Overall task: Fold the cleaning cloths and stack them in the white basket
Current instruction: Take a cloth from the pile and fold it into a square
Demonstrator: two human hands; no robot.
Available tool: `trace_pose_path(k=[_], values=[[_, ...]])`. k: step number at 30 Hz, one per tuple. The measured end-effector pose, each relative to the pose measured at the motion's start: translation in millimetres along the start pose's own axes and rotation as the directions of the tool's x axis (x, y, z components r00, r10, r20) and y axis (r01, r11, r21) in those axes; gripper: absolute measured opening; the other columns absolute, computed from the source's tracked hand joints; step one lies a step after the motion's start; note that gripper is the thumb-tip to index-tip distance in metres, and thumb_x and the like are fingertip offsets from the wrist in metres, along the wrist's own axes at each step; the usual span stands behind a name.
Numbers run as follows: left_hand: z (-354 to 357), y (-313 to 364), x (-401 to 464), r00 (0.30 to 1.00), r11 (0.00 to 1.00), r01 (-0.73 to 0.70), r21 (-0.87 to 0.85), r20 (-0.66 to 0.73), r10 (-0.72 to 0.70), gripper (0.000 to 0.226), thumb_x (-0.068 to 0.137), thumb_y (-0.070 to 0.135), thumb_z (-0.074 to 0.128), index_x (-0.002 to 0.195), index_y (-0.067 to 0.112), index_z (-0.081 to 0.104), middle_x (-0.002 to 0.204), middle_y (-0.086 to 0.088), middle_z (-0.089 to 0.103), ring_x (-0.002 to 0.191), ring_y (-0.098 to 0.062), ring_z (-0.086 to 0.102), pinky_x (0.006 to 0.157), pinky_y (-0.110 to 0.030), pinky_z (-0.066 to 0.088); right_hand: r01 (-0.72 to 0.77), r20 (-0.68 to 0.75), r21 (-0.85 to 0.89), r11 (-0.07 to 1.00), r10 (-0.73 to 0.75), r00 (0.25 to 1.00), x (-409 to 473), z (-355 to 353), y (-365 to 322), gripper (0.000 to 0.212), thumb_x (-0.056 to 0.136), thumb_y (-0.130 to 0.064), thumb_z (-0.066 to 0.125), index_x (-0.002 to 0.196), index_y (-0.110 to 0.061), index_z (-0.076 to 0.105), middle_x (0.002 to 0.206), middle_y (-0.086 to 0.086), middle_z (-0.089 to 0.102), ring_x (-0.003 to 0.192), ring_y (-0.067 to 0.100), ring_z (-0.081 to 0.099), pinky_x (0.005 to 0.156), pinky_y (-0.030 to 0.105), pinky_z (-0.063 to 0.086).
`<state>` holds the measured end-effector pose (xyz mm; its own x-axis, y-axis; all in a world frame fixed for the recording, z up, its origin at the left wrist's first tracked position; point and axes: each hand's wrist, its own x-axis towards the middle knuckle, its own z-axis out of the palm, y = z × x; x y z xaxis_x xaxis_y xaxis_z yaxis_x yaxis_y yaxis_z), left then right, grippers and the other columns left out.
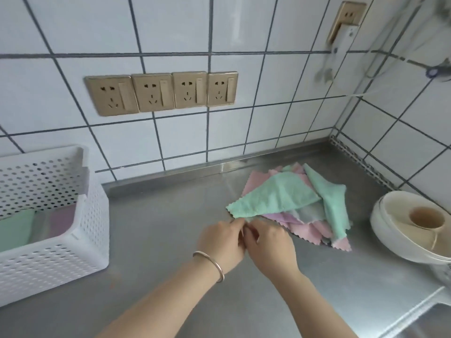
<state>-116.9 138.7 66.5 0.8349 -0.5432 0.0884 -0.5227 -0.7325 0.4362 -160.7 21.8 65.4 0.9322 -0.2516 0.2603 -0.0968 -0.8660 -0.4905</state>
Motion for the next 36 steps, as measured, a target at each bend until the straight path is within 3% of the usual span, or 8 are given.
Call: trace_pose_path(k=[9, 12, 16, 22, 27, 29, 32, 36], values=[[84.1, 19.0, 55.4, 0.922, 0.950, 0.312, -0.012, 0.245, -0.300, 0.021, 0.087, 0.033, 0.046, 0.103, 0.033, 0.060, 0.104, 0.013, 0.069, 0.099, -0.017, 0.063, 0.079, -0.027, 0.050, -0.284, 0.313, -0.140, 0.949, 0.314, 0.896, 16.5, -7.8, 130.1, 0.033, 0.088, -0.021, 0.045, 0.056, -0.021, 0.038, 0.059, -0.002, 0.043, 0.066, 0.022, 0.043, 0.048, 0.029, 0.026], [91.6, 9.9, 71.4, 0.862, 0.902, 0.432, 0.002, 0.292, -0.414, 0.022, 0.088, 0.032, 0.047, 0.105, 0.033, 0.062, 0.108, 0.015, 0.068, 0.101, -0.015, 0.062, 0.082, -0.025, 0.048, -0.336, 0.273, -0.116, 0.935, 0.355, 0.894, 44.1, -10.6, 164.4, 0.018, 0.088, -0.019, 0.046, 0.092, -0.017, 0.064, 0.089, 0.004, 0.064, 0.081, 0.024, 0.059, 0.060, 0.027, 0.038], [95.0, 1.7, 90.4, 0.813, 0.851, 0.526, -0.016, 0.306, -0.496, 0.021, 0.088, 0.031, 0.049, 0.103, 0.031, 0.064, 0.109, 0.012, 0.067, 0.100, -0.015, 0.062, 0.084, -0.024, 0.048, -0.355, 0.211, -0.077, 0.932, 0.364, 0.907, 94.7, -11.7, 204.8, 0.033, 0.087, -0.011, 0.049, 0.119, -0.013, 0.058, 0.124, 0.006, 0.054, 0.112, 0.024, 0.051, 0.085, 0.031, 0.043], [94.4, -2.5, 114.3, 0.828, 0.864, 0.502, 0.046, 0.265, -0.495, 0.023, 0.089, 0.031, 0.045, 0.103, 0.032, 0.063, 0.106, 0.012, 0.068, 0.098, -0.014, 0.062, 0.078, -0.022, 0.045, -0.410, 0.091, -0.322, 0.853, 0.459, 0.884, 159.5, -5.6, 231.5, 0.043, 0.087, -0.014, 0.045, 0.129, -0.004, 0.041, 0.128, 0.012, 0.049, 0.118, 0.029, 0.039, 0.095, 0.035, 0.037], [84.8, 0.4, 131.0, 0.840, 0.871, 0.490, 0.032, 0.249, -0.482, 0.022, 0.090, 0.032, 0.046, 0.105, 0.033, 0.061, 0.105, 0.012, 0.067, 0.100, -0.015, 0.061, 0.077, -0.022, 0.043, -0.456, 0.165, -0.472, 0.754, 0.584, 0.794, 183.5, 0.4, 233.3, 0.035, 0.082, -0.026, 0.054, 0.115, -0.012, 0.057, 0.115, 0.007, 0.060, 0.112, 0.026, 0.045, 0.086, 0.033, 0.038], [80.9, 1.3, 133.1, 0.838, 0.866, 0.500, -0.003, 0.255, -0.483, 0.022, 0.089, 0.031, 0.047, 0.105, 0.032, 0.062, 0.104, 0.010, 0.067, 0.099, -0.015, 0.061, 0.080, -0.023, 0.044, -0.407, 0.138, -0.471, 0.783, 0.521, 0.842, 188.8, 3.9, 229.0, 0.026, 0.082, -0.023, 0.054, 0.106, -0.016, 0.061, 0.103, 0.006, 0.065, 0.107, 0.025, 0.049, 0.082, 0.033, 0.036], [78.4, 2.4, 139.1, 0.868, 0.873, 0.477, -0.100, 0.211, -0.450, 0.024, 0.088, 0.025, 0.050, 0.108, 0.030, 0.062, 0.108, 0.008, 0.067, 0.100, -0.015, 0.061, 0.087, -0.026, 0.047, -0.124, 0.016, -0.264, 0.957, 0.133, 0.991, 187.1, 13.4, 220.6, 0.010, 0.073, -0.008, 0.066, 0.083, -0.009, 0.068, 0.074, 0.009, 0.064, 0.077, 0.032, 0.060, 0.065, 0.035, 0.041], [73.0, 19.3, 147.6, 0.988, 0.992, 0.103, 0.075, -0.124, -0.093, 0.060, 0.066, 0.014, 0.072, 0.120, 0.031, 0.052, 0.118, 0.004, 0.055, 0.106, -0.019, 0.052, 0.087, -0.034, 0.050, 0.416, -0.016, -0.182, 0.891, -0.426, 0.905, 169.0, 19.2, 194.1, 0.015, 0.060, -0.003, 0.069, 0.068, -0.015, 0.069, 0.060, 0.003, 0.051, 0.054, 0.025, 0.052, 0.049, 0.030, 0.039]])
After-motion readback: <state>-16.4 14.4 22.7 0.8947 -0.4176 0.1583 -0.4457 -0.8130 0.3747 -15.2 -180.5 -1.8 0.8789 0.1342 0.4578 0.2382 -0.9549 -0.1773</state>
